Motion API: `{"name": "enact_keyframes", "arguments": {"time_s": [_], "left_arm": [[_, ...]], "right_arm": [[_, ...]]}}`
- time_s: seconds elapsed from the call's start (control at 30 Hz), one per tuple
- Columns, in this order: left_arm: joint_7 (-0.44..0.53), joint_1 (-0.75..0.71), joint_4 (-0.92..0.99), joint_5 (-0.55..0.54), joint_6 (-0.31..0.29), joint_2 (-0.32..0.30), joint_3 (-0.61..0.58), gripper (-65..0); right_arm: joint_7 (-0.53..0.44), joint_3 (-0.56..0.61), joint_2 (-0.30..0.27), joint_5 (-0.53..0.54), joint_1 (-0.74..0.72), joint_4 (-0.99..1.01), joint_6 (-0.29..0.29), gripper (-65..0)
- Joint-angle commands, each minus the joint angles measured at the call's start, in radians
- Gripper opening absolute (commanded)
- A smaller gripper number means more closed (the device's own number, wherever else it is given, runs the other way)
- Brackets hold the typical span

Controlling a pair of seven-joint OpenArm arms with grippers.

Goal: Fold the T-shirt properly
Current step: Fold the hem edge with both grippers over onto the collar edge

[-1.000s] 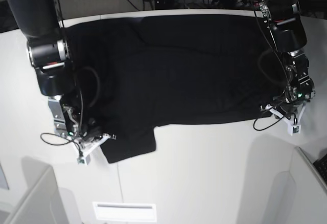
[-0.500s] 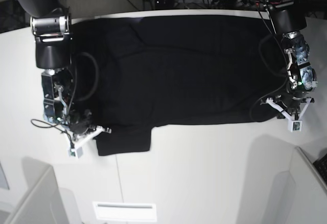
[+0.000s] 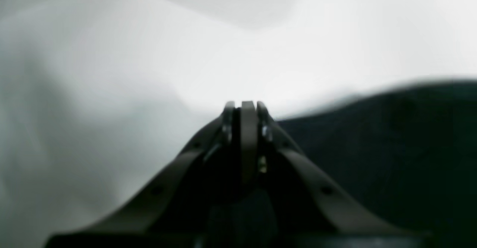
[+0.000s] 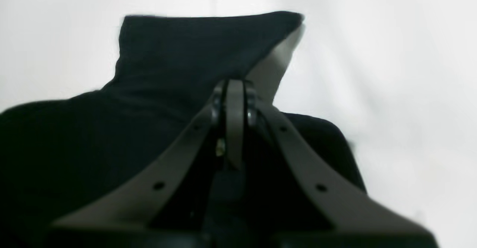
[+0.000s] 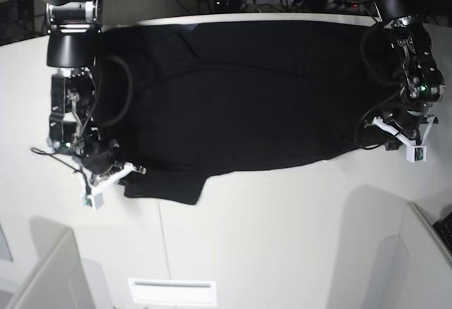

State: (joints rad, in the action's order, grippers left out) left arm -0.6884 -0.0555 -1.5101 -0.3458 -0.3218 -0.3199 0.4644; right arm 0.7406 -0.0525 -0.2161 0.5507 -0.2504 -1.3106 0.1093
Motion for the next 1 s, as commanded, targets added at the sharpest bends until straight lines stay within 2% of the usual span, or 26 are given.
{"name": "enact_keyframes", "arguments": {"time_s": [0.0, 0.1, 0.33, 0.83, 0.97], "left_arm": [[0.022, 0.001, -0.019, -0.016, 0.0, -0.02, 0.01, -65.0], [0.022, -0.025, -0.027, -0.016, -0.001, -0.02, 0.012, -65.0], [0.022, -0.085, -0.139, -0.017, -0.001, -0.02, 0.012, -65.0], [0.022, -0.171, -0.235, -0.017, -0.003, -0.02, 0.033, -65.0], [0.02, -0.214, -0.267, -0.017, -0.086, -0.018, 0.096, -65.0]], "right_arm": [[-0.008, -0.005, -0.013, 0.01, -0.005, -0.039, 0.003, -65.0], [0.007, -0.008, -0.015, 0.01, 0.033, -0.1, 0.003, -65.0], [0.083, -0.105, -0.007, 0.012, 0.095, -0.2, 0.005, -65.0], [0.087, -0.109, -0.015, 0.012, 0.231, -0.363, 0.005, -65.0], [0.087, -0.109, -0.015, 0.013, 0.263, -0.399, 0.005, -65.0]]}}
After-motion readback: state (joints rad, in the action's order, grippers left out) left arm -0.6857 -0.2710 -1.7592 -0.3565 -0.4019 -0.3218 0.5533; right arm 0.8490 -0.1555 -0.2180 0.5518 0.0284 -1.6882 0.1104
